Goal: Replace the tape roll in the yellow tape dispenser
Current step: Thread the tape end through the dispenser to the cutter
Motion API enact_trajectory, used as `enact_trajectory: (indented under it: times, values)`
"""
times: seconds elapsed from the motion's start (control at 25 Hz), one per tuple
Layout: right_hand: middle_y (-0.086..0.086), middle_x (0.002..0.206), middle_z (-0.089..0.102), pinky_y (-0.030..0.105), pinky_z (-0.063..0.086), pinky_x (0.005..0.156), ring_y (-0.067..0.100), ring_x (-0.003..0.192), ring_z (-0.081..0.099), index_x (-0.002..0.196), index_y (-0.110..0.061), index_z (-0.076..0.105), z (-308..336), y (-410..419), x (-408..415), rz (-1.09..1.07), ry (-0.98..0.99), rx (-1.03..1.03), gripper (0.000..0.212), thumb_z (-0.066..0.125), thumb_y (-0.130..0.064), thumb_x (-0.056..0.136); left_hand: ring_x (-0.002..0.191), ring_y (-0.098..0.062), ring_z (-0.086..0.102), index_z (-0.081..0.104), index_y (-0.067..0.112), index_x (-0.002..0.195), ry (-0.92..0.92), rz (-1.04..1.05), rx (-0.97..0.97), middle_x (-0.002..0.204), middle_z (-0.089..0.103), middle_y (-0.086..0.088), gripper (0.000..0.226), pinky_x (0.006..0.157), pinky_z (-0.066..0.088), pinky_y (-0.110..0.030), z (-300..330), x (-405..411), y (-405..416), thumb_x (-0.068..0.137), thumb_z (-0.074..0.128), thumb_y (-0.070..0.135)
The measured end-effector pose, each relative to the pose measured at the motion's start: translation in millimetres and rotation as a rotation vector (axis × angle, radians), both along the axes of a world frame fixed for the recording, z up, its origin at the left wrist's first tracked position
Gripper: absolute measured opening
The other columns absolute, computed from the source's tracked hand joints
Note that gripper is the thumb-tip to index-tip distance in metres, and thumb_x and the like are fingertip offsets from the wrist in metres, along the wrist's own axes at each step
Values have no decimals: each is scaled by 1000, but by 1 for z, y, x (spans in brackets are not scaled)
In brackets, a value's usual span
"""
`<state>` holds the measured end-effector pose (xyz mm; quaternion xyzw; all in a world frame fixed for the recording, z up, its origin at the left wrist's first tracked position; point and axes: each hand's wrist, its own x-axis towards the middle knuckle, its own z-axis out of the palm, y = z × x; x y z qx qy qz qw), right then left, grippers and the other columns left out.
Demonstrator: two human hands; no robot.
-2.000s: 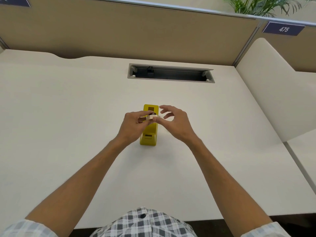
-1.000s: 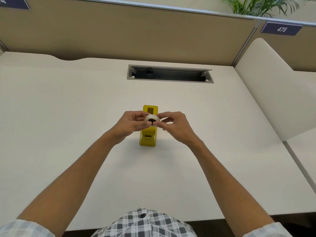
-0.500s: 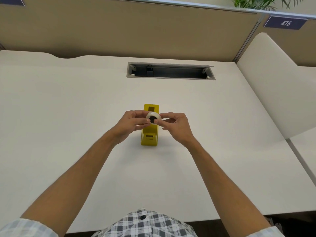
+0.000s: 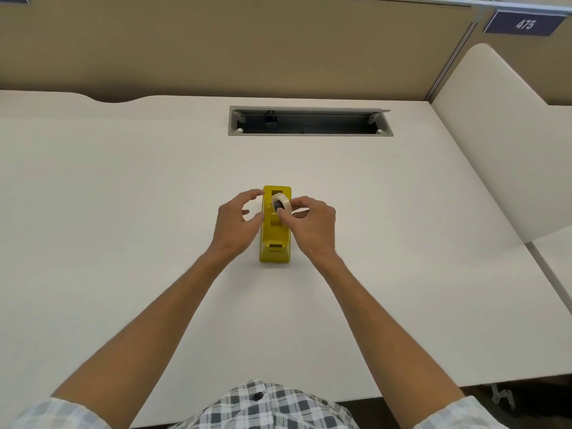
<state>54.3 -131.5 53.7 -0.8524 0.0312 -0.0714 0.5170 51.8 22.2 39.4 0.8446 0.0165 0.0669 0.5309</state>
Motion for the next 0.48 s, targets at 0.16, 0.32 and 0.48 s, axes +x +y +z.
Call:
enact_trajectory:
  times: [0.16,0.32,0.48]
  values:
    - [-11,71,69,31,57,63,5,61,66,80,-23,70,-6,14,1,-72,-11,-54,10,73,-31,75,127,-8,47,50,25,136,-27,-164,123,138,54,5,59,103,39,-25,-7,6,0,80,69,20]
    - [-6,76,70,33,55,67,12,68,66,84,-19,69,-7,22,4,-121,-14,-134,15,69,-33,78,120,-11,53,54,28,131,-16,-215,113,131,55,8,54,99,47,-34,-7,15,-4,78,60,29]
    - [-7,77,71,32,53,67,14,71,66,85,-22,69,-5,26,3,-168,10,-237,17,67,-38,79,123,-12,50,56,29,129,-4,-241,122,136,52,5,53,98,45,-29,-11,24,-1,76,62,25]
